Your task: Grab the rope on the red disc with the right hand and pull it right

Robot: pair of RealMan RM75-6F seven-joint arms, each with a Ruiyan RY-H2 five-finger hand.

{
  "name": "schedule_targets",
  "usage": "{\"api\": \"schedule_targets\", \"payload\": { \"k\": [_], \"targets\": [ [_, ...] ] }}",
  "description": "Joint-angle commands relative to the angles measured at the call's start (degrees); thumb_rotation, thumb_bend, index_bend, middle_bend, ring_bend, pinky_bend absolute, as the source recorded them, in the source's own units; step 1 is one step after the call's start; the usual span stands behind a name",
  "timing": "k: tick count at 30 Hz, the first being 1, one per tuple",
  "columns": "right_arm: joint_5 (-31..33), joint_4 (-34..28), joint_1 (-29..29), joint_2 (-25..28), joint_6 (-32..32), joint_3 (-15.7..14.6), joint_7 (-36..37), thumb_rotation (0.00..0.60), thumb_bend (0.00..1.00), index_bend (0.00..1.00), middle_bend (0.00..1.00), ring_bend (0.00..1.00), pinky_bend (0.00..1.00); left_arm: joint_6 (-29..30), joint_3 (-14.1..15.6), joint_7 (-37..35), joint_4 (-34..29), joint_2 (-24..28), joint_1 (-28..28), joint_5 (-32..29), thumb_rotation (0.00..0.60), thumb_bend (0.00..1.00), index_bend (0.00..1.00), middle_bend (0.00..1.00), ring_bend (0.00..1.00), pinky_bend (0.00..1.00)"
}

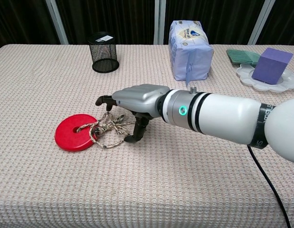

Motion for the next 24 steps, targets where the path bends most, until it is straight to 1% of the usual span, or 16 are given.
{"api": "schedule_targets", "payload": {
  "k": [1,3,9,12,16,24],
  "targets": [
    [0.29,0.61,0.36,-0.61,-0.09,-0.13,0.78,0.6,0.23,0.01,0.18,0.0,0.0,0.04,0.02,-0.14,0.05,0.01,0.11,-0.04,0.6,0.0,0.13,0.1,0.05,0.13],
    [0.43,0.84,0.56,-0.87,-0.1,-0.12,1.19,0.6,0.25,0.05,0.21,0.0,0.0,-0.01,0.04,-0.32,0.17,-0.06,0.19,-0.15,0.6,0.0,0.13,0.1,0.05,0.13],
    [-2.09,1.87,0.28,-1.62,2.31,-1.21,1.29,0.6,0.29,0.25,0.32,0.0,0.0,0.03,0.0,-0.67,0.5,-0.08,0.36,-0.22,0.6,0.0,0.13,0.1,0.05,0.13],
    [-3.29,2.3,0.05,-2.01,3.37,-1.6,1.42,0.6,0.31,0.32,0.37,0.01,0.0,-0.03,-0.01,-0.87,0.55,-0.11,0.37,-0.18,0.6,0.0,0.13,0.1,0.05,0.13],
    [-5.03,2.72,-0.53,-2.39,5.08,-1.71,2.13,0.6,0.32,0.38,0.41,0.04,0.0,-0.12,0.02,-1.18,0.78,-0.16,0.44,-0.2,0.6,0.0,0.13,0.1,0.05,0.13],
    [-6.12,3.07,-1.89,-2.27,7.28,-1.97,2.51,0.6,0.34,0.47,0.48,0.09,0.0,-0.45,-0.01,-1.69,0.9,-0.26,0.39,-0.21,0.6,0.0,0.13,0.1,0.05,0.13]
  ]
}}
